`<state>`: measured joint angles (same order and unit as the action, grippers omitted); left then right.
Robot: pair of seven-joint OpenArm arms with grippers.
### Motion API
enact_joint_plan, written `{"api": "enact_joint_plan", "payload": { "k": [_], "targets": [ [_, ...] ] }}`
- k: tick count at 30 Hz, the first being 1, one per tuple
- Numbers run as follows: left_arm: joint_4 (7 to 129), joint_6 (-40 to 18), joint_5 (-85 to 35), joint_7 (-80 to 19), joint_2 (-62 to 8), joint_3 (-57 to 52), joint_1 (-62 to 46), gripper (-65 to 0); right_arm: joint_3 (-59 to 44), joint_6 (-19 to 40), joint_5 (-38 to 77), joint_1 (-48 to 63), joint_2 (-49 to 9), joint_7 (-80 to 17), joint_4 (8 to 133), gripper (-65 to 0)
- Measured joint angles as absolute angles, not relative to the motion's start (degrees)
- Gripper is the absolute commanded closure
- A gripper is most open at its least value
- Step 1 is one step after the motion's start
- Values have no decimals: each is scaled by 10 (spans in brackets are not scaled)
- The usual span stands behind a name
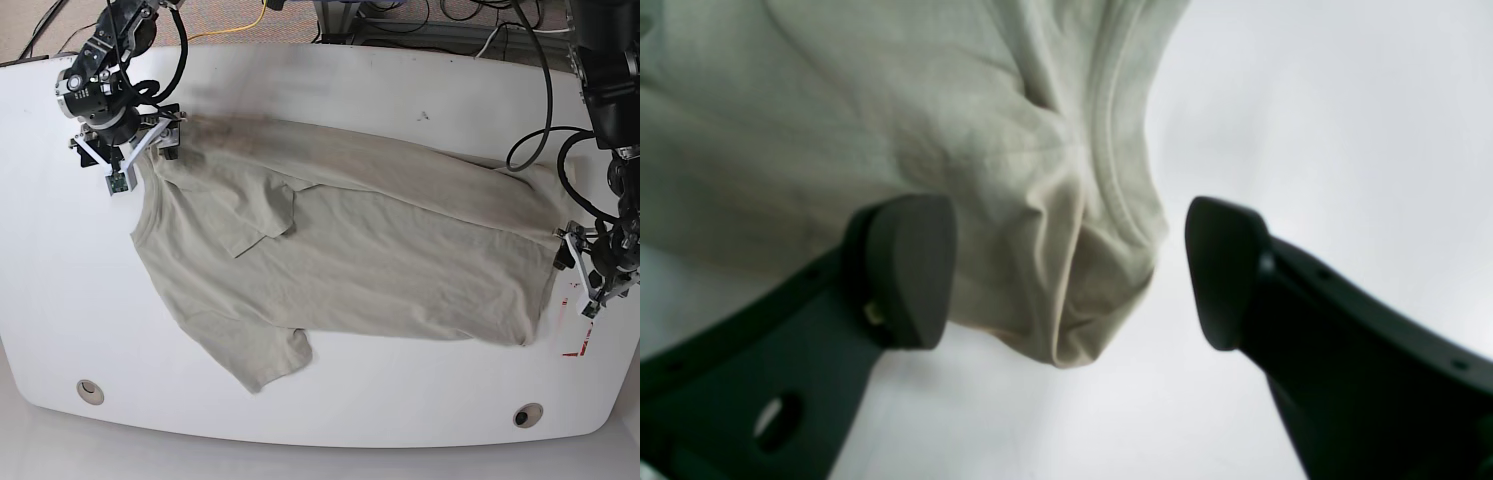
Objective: Layout the t-shirt on the table in an organized manner, then fold the t-shirt properly
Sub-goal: 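Release and regrasp the shirt edge with the left gripper, then drag the held shirt edge with both grippers toward the robot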
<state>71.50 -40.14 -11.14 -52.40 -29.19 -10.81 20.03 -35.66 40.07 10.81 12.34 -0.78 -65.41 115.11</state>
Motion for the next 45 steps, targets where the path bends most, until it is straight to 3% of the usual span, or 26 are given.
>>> {"api": "enact_joint_plan", "payload": {
  "k": [19,22,29,34,45],
  "targets": [
    [843,-402,-113,-526,-256,-239,103,-403,-421,401,108,98,4,-635,1029,-501],
    [846,-401,-107,-527,-248,-255,96,-403,-422,400,108,92,3,-629,1010,-450],
    [835,-401,-106,-526,-238,-276,68,-403,-422,401,123,83,-1,-586,965,-220],
    [796,-401,-104,-530,-237,-277,65,-403,-420,399,122,84,-3,-582,959,-111],
    [718,-399,-101,-527,-222,-274,73,-403,-419,399,123,84,-1,-583,959,-82]
  ]
}}
